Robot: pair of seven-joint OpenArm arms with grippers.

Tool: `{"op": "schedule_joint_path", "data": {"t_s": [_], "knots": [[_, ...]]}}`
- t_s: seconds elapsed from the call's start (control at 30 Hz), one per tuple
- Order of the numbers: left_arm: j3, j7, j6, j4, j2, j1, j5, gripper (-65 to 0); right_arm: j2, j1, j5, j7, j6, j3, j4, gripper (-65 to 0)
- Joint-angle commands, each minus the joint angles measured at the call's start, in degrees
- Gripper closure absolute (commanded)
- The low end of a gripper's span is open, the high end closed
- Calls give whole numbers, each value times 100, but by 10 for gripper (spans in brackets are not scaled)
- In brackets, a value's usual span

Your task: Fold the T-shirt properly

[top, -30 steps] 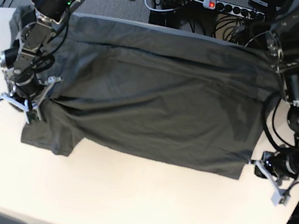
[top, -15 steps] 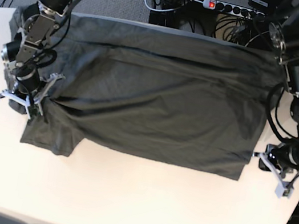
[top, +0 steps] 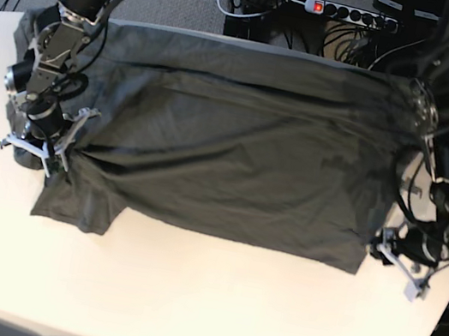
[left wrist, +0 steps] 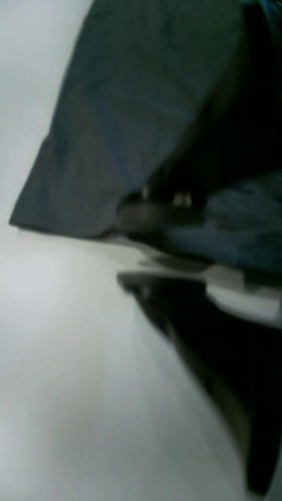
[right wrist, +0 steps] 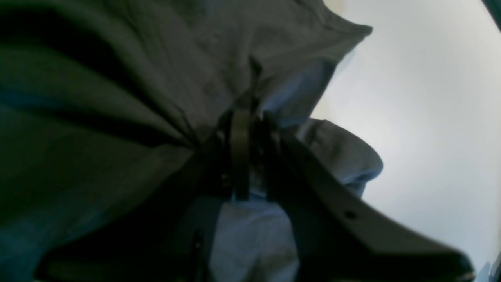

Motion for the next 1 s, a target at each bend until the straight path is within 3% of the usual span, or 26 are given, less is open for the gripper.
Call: {"op": "schedule_joint_path", "data": {"t_s": [0.0, 0.07, 0.13, 0.47, 0.6, 0.77, 0.97], "knots": [[-7, -17, -33, 123, -134, -161, -117, -312, 63, 107, 60, 109, -49, -7, 99, -55], [-7, 185, -51, 123, -152, -170, -117, -385, 81, 98, 60, 109, -49, -7, 90, -55], [-16, 246, -51, 123, -169, -178, -117, -417, 81, 98, 60, 109, -49, -7, 90, -55], [2, 545, -51, 88, -240, -416, -776, -421, 89, 72, 51, 109, -49, -7, 90, -55], [19, 475, -42, 61, -169, -460, -767, -421, 89, 63, 51, 109, -49, -7, 90, -55], [512, 185, 20, 44, -29, -460, -767, -421, 89, 63, 51, 109, -49, 2, 90, -55], [573, 9, 28, -589, -11, -565, -767, -422, 89, 19, 51, 101, -49, 19, 90, -55]]}}
